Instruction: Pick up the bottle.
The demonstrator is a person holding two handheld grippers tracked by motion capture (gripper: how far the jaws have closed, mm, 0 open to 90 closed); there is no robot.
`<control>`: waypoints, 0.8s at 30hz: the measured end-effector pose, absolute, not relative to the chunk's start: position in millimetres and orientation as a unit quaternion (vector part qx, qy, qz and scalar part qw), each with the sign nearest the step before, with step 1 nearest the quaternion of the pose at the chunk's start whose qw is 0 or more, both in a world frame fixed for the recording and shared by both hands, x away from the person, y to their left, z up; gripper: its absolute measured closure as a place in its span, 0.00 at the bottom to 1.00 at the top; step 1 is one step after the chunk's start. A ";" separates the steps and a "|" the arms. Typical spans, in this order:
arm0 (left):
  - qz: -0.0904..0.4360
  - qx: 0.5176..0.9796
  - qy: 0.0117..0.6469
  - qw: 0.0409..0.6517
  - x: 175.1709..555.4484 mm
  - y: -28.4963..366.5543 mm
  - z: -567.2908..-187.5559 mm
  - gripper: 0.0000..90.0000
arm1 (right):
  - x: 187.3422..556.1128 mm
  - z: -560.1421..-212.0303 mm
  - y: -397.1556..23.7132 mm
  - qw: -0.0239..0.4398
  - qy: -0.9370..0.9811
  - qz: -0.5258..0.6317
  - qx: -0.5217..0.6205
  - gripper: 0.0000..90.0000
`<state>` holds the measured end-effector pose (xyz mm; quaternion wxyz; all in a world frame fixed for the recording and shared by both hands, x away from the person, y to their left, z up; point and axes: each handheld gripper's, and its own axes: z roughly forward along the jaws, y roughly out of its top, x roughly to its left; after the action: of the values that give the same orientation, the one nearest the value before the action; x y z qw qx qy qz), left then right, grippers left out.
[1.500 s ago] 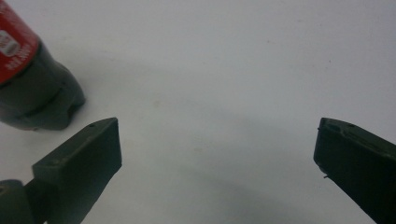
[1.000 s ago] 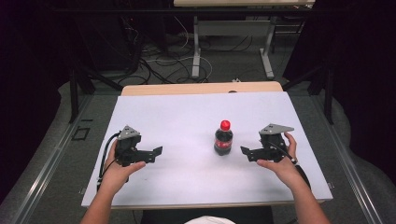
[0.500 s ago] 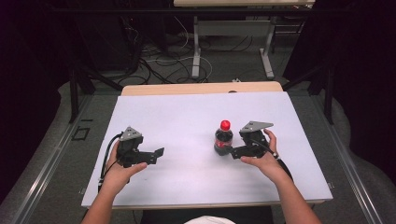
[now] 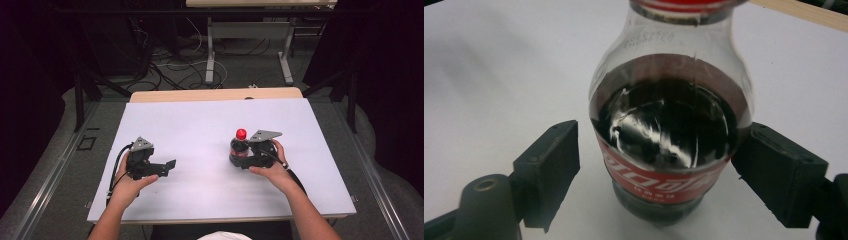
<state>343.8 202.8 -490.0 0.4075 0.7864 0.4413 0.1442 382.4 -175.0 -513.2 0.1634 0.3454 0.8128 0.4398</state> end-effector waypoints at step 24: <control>0.144 0.785 0.445 0.405 344.5 204.6 -490.8 0.05 | 387.2 -509.0 -169.5 0.172 0.823 0.432 0.327 0.33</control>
<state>344.5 204.6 -490.8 0.4055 0.7853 0.4452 0.1438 387.2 -169.5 -509.0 0.1718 0.3268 0.8231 0.4315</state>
